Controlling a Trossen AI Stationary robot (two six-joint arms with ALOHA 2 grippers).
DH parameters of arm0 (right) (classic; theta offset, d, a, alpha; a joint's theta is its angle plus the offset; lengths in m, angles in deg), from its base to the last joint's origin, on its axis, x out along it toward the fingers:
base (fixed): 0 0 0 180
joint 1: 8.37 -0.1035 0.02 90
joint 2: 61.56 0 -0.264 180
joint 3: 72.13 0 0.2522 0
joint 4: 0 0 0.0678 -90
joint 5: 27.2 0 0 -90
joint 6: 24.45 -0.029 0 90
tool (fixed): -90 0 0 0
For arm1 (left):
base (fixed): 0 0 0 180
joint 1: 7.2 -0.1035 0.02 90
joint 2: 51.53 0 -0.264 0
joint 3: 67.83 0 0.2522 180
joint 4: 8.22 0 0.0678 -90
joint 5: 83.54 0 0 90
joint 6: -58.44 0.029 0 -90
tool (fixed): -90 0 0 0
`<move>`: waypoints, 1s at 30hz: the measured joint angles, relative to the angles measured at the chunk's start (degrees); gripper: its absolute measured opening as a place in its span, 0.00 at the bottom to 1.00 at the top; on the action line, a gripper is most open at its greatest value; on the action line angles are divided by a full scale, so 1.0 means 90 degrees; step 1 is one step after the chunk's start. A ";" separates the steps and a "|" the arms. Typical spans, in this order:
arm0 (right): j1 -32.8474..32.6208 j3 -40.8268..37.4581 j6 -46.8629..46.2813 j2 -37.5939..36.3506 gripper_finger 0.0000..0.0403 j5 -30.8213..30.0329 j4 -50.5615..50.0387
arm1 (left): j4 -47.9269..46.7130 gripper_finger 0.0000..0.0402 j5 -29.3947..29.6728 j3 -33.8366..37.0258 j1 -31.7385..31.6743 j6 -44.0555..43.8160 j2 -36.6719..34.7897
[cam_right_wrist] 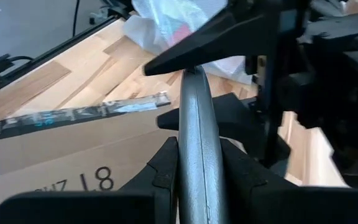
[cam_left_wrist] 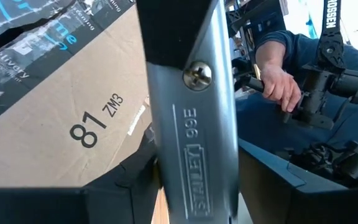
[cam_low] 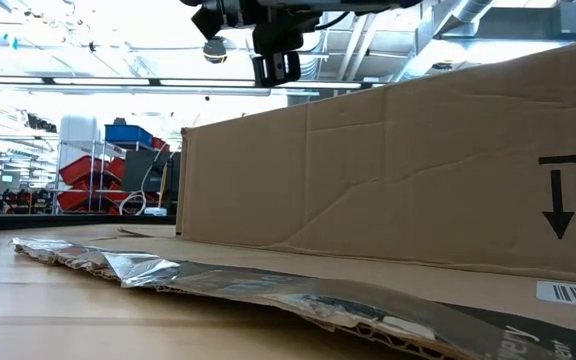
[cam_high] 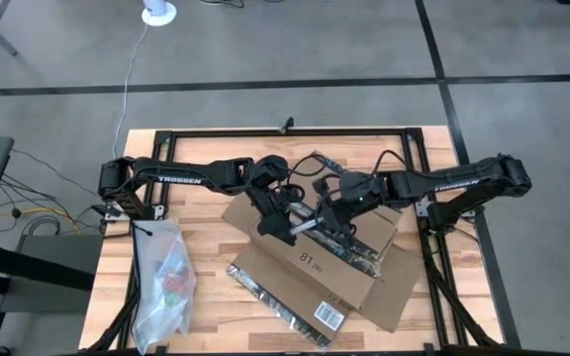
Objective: Unpack boxes
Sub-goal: Break down the box until it is fully flat
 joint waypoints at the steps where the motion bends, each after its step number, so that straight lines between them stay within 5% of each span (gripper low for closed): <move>1: 0.0003 0.0000 0.0000 0.0000 0.14 0.0014 0.0000 | 0.0004 0.44 0.0000 0.0000 0.0000 0.0014 0.0000; 14: 0.0049 -0.0002 0.0024 0.0015 0.14 0.0053 -0.0054 | -0.0131 0.30 0.0603 0.0000 0.0019 0.0511 0.0000; 22: 0.0049 0.0000 -0.0515 -0.0032 0.39 0.0070 0.0019 | -0.0294 0.30 0.1264 -0.0009 0.0042 0.0863 0.0002; 30: 0.0172 0.0000 -0.1692 -0.0459 0.46 -0.0479 -0.0203 | -0.2466 0.30 0.3324 -0.0704 0.0099 0.2198 -0.0045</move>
